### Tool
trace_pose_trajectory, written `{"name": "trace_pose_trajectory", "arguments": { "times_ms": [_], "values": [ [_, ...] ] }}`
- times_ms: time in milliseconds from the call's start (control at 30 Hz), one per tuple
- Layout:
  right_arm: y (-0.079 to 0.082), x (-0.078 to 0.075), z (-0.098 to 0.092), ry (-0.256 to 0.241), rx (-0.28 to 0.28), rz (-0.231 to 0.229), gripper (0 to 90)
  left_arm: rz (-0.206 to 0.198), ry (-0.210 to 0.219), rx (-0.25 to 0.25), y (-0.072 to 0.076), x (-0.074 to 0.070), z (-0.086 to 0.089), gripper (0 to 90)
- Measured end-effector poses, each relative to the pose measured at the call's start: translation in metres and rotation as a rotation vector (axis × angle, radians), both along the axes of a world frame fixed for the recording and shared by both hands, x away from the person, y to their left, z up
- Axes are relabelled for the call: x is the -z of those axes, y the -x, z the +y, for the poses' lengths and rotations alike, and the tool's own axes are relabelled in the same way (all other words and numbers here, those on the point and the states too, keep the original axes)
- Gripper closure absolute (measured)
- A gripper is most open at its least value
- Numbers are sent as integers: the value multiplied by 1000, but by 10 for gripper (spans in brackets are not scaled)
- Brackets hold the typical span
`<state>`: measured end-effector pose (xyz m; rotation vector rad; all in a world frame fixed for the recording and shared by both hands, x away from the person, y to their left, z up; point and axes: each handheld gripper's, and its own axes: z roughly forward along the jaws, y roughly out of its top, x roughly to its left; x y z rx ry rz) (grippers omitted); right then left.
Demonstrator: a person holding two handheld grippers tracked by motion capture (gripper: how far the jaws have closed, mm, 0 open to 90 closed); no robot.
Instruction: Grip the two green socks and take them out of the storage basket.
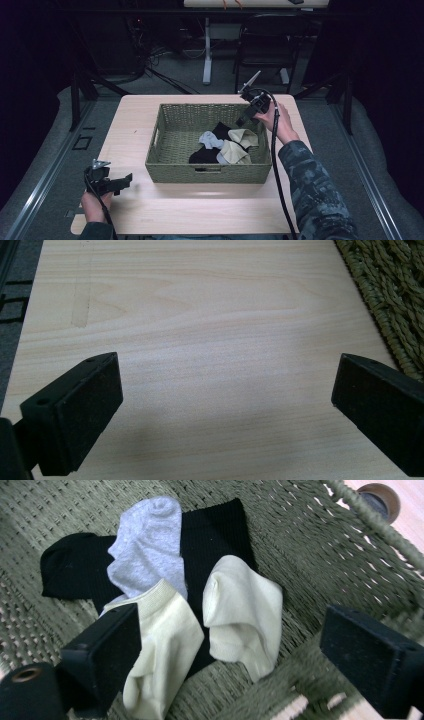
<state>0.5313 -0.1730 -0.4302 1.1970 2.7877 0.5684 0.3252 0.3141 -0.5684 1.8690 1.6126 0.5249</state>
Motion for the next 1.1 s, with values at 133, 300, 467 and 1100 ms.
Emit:
{"name": "trace_pose_trajectory", "arguments": {
  "times_ms": [133,300,467,1100],
  "values": [
    [-4,9,5,11,8,17,146,-5,-3,-3,0,0,0,1],
    [-11,21,12,75,1,43,227,-3,-4,-2,0,0,0,1],
    [-14,31,16,94,17,49,313,-5,-1,-2,0,1,0,1],
    [-21,56,20,185,84,84,698,-8,-14,0,0,0,-1,1]
  ]
}}
